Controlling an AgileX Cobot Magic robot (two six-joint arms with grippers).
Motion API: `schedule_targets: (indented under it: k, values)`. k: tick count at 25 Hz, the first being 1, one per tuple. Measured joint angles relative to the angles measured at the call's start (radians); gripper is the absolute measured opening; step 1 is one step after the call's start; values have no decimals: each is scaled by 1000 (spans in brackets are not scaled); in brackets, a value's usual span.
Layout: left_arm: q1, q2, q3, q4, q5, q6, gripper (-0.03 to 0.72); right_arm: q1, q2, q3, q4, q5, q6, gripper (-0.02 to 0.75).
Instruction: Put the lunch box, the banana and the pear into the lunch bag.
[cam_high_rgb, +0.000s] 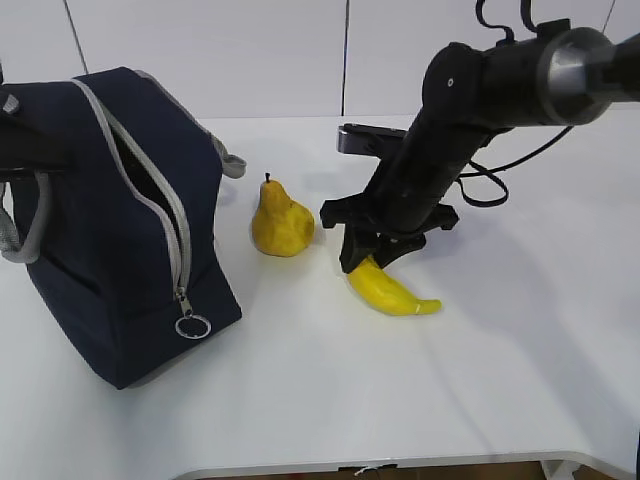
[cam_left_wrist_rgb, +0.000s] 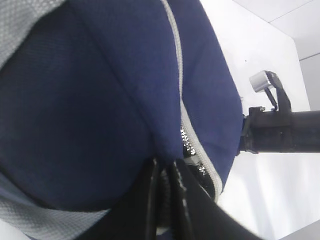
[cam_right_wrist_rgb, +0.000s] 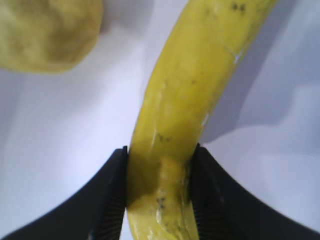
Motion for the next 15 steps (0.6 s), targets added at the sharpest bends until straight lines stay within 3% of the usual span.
schedule_targets:
  k: [7, 15]
  values:
    - [0, 0, 0, 0, -2, 0, 3, 0, 2, -131, -131, 216, 0, 314]
    - [0, 0, 0, 2, -6, 0, 3, 0, 2, -327, -142, 358, 0, 314]
